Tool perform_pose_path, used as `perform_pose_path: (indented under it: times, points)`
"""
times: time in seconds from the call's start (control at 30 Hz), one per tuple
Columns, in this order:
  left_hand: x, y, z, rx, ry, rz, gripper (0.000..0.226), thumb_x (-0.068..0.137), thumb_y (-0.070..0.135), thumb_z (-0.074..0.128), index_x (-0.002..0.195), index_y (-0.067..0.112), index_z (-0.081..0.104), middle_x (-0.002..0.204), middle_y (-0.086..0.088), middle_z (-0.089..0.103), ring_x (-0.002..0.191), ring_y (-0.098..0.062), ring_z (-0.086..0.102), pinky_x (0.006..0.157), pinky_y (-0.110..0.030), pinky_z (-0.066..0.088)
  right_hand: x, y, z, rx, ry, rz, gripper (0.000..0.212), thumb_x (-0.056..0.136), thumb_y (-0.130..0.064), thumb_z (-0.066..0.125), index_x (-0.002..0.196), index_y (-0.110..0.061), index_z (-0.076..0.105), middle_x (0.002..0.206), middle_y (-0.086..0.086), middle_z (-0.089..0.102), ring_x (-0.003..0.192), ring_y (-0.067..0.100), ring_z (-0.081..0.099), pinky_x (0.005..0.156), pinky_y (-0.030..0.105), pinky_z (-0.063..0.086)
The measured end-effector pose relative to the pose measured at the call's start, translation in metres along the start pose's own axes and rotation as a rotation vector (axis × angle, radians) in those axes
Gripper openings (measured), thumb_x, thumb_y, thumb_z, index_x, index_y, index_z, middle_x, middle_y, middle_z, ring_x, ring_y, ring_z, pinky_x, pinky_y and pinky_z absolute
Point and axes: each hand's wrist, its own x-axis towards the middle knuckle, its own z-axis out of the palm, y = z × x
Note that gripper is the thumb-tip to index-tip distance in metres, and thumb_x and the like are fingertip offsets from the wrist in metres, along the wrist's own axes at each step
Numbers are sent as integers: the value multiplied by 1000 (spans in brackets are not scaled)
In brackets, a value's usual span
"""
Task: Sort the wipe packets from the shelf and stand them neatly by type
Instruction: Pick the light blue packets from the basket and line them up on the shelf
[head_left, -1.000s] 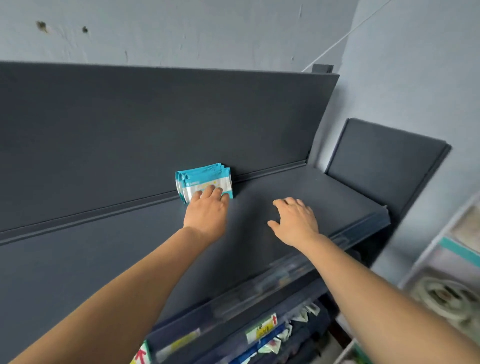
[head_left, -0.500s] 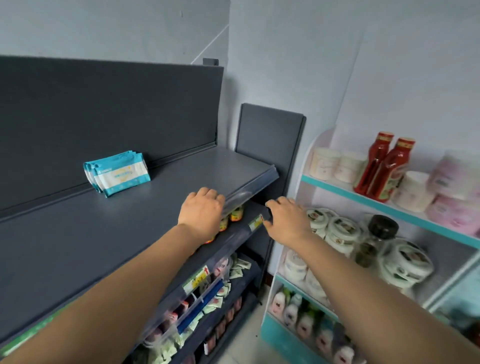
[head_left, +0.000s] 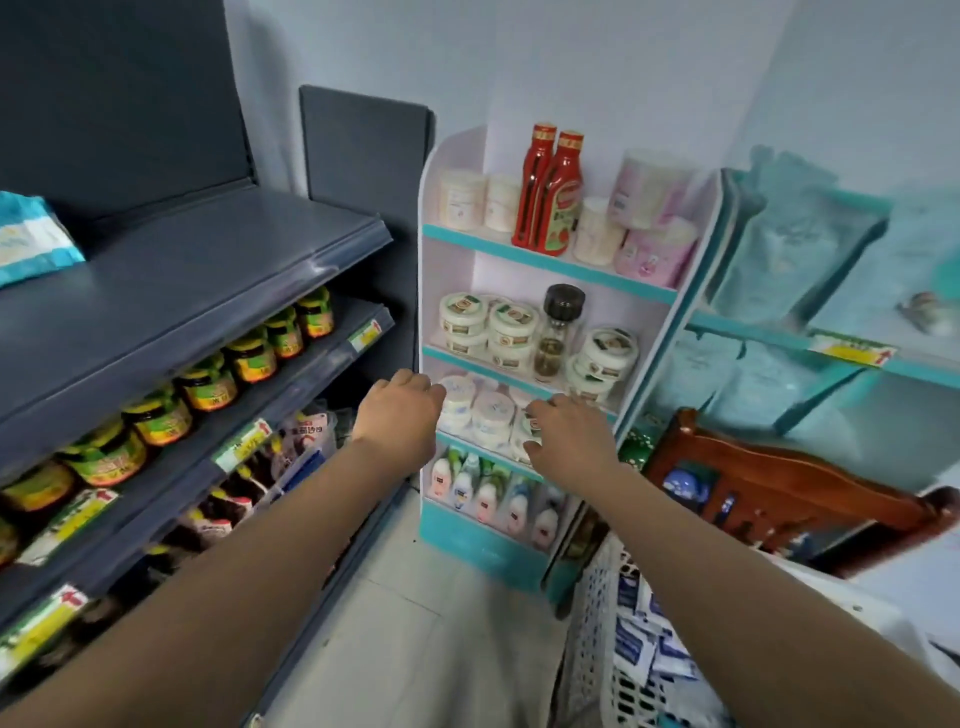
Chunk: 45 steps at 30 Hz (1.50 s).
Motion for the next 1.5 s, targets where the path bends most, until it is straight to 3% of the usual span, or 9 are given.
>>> perform_pose_path:
  times: [0.1,0.37,0.53,0.73,1.0,1.33,1.5]
  points:
    - [-6,34,9,-9,-24,96,37,87,23,57,123,18,51,125,-3,53,120,-24,44,94,-34,39,-35,23,11,10,-6,82,48,89,-37,58,133,-20,48,135,7,50,125,29,45,100,40,41]
    - [-37,123,36,-54,-60,312,29,85,17,55,114,16,55,114,-4,59,110,-23,51,82,-33,43,-127,70,44,20,-120,279,40,92,-33,54,129,-18,49,124,7,54,119,28,47,94,39,40]
    - [-48,180,55,-70,-113,411,38,87,16,55,125,15,52,120,-5,57,114,-24,49,90,-36,43,-171,110,66,50,-192,375,39,93,-35,54,128,-18,50,122,6,56,117,27,48,94,39,41]
    - [-51,258,87,-85,-209,507,29,88,17,54,118,16,56,116,-4,58,112,-23,51,87,-35,44,-208,175,100,93,-322,457,35,93,-34,53,124,-19,54,116,5,58,112,26,51,92,39,46]
    - [-47,380,148,-166,-404,518,32,86,17,57,118,19,58,119,-3,58,114,-23,49,95,-37,43,-246,284,161,106,-447,435,36,93,-36,50,124,-19,53,117,6,58,113,27,51,89,38,45]
    - [-55,498,224,-212,-672,483,21,91,17,51,112,14,56,110,-8,55,100,-27,53,75,-36,45,-296,387,246,156,-701,474,38,93,-34,53,128,-18,50,122,8,56,115,28,49,91,38,45]
    - [-62,525,266,-305,-805,473,28,87,17,55,114,13,58,107,-8,58,96,-27,56,73,-37,50,-313,405,276,250,-763,640,43,90,-34,59,128,-17,51,119,9,56,111,28,52,87,37,47]
